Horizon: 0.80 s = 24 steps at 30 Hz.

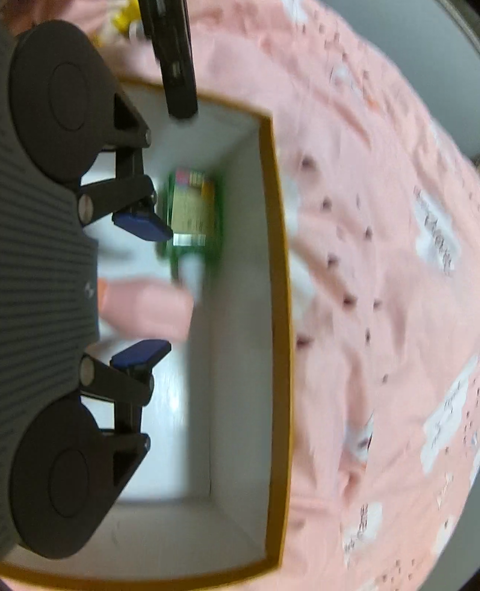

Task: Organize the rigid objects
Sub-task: 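Grasp the pink bottle inside the box with the right tool, then stand the pink bottle upright in the box corner and open the right tool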

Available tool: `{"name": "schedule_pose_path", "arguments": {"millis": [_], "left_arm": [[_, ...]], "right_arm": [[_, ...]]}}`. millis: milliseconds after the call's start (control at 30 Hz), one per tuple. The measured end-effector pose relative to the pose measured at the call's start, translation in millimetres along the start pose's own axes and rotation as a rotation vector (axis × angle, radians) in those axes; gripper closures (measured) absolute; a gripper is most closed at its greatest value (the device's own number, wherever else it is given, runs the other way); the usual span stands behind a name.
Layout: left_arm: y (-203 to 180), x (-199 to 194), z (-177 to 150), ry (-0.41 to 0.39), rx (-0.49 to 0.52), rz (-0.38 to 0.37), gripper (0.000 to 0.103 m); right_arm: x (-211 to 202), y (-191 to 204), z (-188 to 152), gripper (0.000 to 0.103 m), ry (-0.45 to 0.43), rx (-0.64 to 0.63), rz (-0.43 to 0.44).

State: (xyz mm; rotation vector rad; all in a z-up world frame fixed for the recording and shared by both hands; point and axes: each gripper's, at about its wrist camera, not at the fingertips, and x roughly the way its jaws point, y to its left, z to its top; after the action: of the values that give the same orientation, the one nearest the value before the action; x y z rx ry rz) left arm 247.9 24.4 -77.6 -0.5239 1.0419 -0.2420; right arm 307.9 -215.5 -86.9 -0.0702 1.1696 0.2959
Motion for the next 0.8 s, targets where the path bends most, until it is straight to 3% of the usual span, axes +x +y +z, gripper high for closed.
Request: {"name": "schedule_pose_path", "arguments": {"millis": [167, 233, 433, 533, 667, 800], "left_arm": [[-0.8, -2.8, -4.9, 0.001, 0.000, 0.011, 0.059], [-1.3, -3.4, -6.9, 0.001, 0.003, 0.014, 0.059], [-2.2, -2.5, -9.7, 0.003, 0.010, 0.009, 0.059], [-3.6, -0.1, -9.9, 0.003, 0.008, 0.008, 0.060], [-8.3, -1.3, -13.2, 0.004, 0.019, 0.007, 0.060], [-7.7, -5.3, -15.4, 0.004, 0.019, 0.017, 0.060]], "right_arm": [[28.6, -1.4, -5.9, 0.045, 0.090, -0.005, -0.034], [36.1, -1.5, -6.9, 0.058, 0.100, 0.008, -0.038], [23.1, -9.1, -9.5, 0.059, 0.083, 0.028, -0.012], [5.0, 4.2, -12.9, 0.059, 0.070, -0.091, 0.055], [4.7, 35.0, -12.2, 0.059, 0.119, -0.354, 0.151], [11.1, 65.9, -8.8, 0.059, 0.171, -0.646, 0.154]]}}
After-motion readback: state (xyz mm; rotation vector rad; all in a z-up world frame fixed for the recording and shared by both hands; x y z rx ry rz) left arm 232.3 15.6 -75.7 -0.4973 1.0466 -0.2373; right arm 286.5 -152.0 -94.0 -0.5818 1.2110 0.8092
